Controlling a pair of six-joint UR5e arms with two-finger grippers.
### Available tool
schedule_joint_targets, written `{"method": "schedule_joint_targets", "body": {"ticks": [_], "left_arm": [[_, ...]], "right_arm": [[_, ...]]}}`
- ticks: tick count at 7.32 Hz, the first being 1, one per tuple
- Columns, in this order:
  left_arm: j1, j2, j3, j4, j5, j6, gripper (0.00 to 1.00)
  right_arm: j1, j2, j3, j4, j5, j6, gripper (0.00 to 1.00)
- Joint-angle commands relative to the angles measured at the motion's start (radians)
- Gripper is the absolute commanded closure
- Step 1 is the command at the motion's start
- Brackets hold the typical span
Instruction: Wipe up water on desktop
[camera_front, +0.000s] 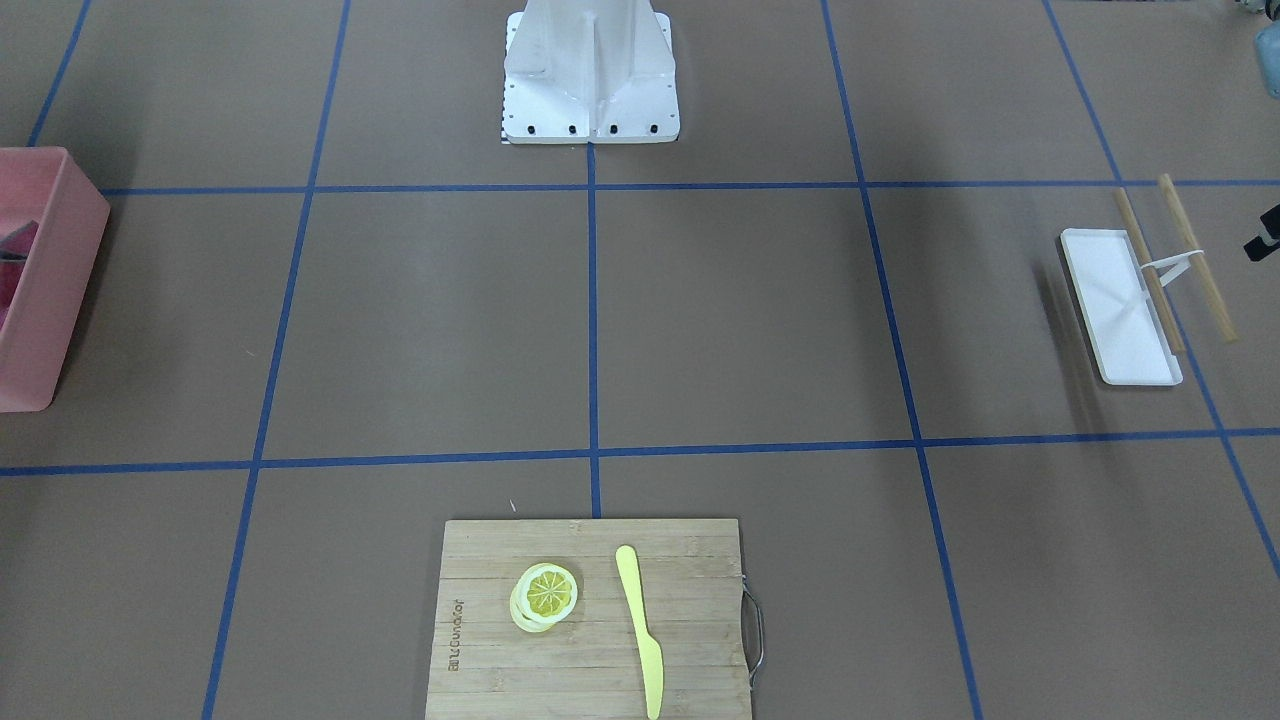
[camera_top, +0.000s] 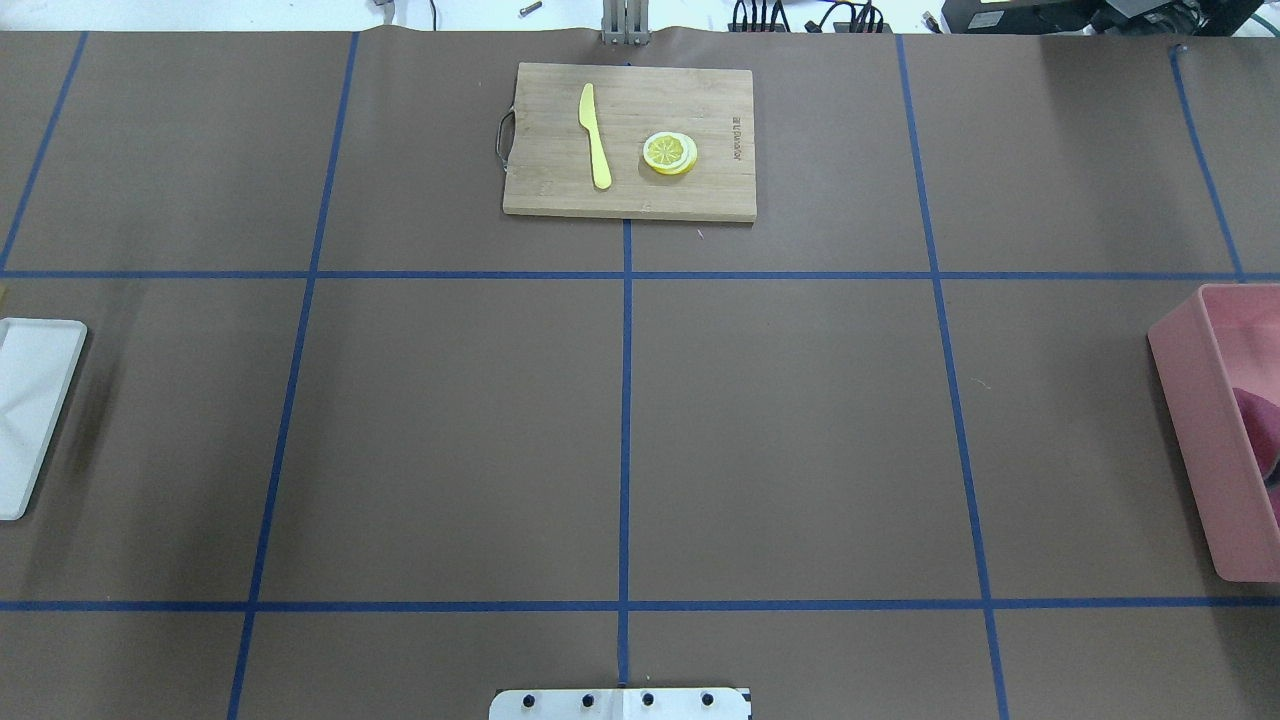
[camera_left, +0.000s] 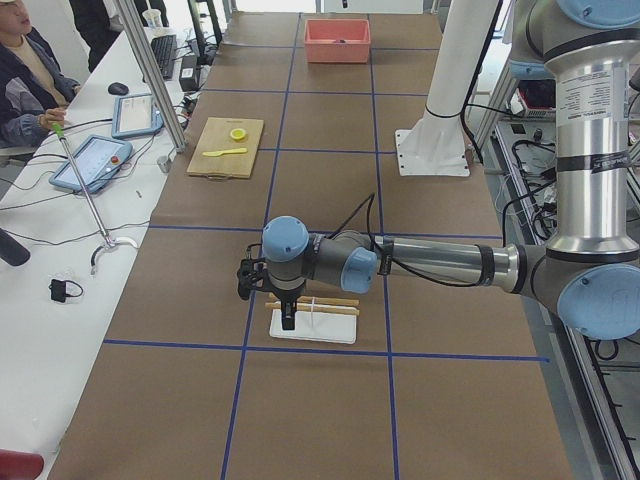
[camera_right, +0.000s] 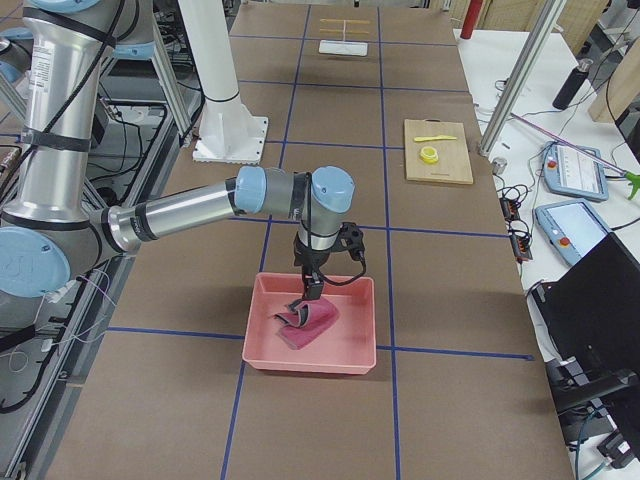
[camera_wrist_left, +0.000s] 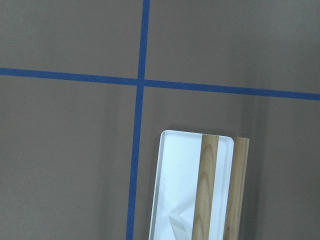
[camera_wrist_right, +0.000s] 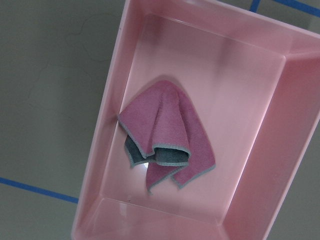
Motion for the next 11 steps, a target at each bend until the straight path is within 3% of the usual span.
{"method": "schedule_joint_targets", "body": {"ticks": [1, 3, 5, 7, 11], "left_arm": [[-0.002, 0.001, -0.001, 0.006, -0.004, 0.000, 0.02], [0.004, -0.017, 0.004, 0.036, -0.001, 0.011, 0.02], [-0.005, -0.005, 0.002, 0.041, 0.001, 0.138, 0.02], [-0.011, 0.009, -0.004, 0.040, 0.004, 0.146, 0.02], [-0.029, 0.000, -0.033, 0.133, 0.001, 0.141, 0.02]], "right_arm": [[0.012, -0.001, 0.003, 0.000, 0.036, 0.002, 0.00], [0.028, 0.022, 0.006, 0.005, 0.034, 0.004, 0.00], [0.029, 0.021, -0.023, 0.075, 0.033, 0.066, 0.00], [0.047, 0.010, -0.116, 0.245, 0.030, 0.087, 0.00], [0.062, -0.005, -0.136, 0.252, 0.031, 0.085, 0.00]]}}
